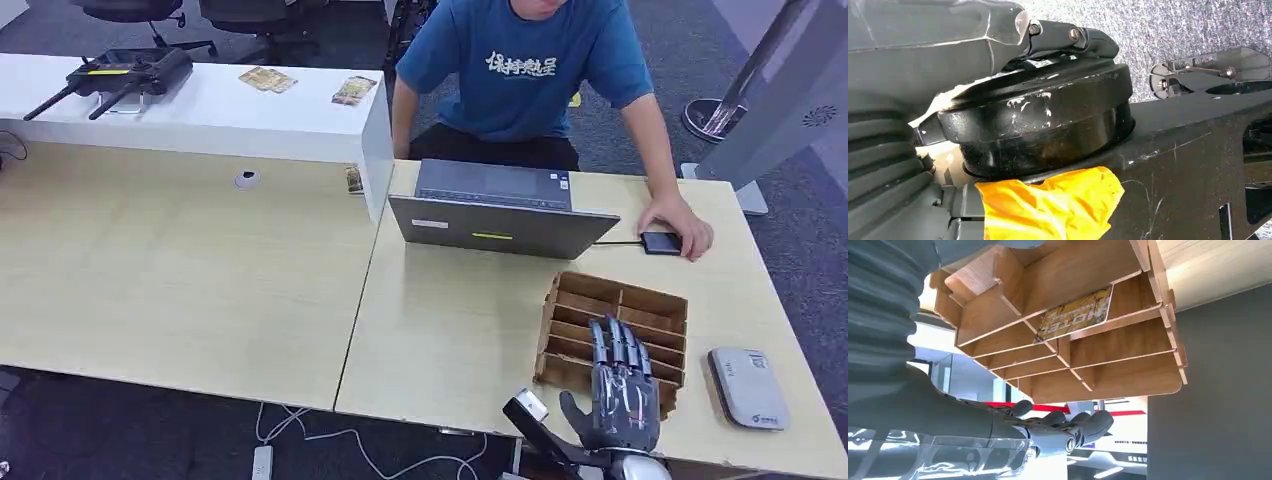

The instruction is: Pass the card to the sensor for recognition and then transmit it.

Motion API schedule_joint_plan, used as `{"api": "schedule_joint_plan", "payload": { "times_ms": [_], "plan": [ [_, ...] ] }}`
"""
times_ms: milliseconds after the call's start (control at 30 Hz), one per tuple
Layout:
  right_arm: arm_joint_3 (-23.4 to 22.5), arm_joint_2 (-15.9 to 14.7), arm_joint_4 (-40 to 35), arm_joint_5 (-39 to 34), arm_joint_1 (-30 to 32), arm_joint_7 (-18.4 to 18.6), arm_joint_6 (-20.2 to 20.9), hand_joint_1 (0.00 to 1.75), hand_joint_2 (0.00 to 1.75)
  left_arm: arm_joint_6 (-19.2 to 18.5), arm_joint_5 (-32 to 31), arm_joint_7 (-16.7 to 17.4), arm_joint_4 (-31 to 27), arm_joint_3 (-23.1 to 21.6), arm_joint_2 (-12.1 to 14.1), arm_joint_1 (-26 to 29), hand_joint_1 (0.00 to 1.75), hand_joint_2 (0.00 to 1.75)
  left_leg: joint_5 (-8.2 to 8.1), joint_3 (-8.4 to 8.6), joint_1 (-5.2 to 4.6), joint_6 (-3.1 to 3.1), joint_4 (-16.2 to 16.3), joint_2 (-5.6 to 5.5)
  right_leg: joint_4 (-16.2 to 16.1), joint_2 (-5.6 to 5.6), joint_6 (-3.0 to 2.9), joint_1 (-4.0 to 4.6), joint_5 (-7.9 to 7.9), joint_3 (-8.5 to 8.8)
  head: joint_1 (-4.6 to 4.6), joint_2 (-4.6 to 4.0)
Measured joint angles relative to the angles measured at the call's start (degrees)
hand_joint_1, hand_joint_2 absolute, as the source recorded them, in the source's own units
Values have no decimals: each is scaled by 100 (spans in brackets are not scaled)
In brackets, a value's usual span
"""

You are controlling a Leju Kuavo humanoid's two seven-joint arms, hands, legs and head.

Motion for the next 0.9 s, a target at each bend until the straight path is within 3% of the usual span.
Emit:
{"api": "schedule_joint_plan", "payload": {
  "times_ms": [900],
  "plan": [
    [33, 83, 730, -136, -435, -59, 11, 0, 175, -2, -50, 17, 0, 0, -2, -4, 0, 175, 0, -2, 0, 0, -1, -2, 0, -1, 0, 0, -1, 0, -2, 0]
  ]
}}
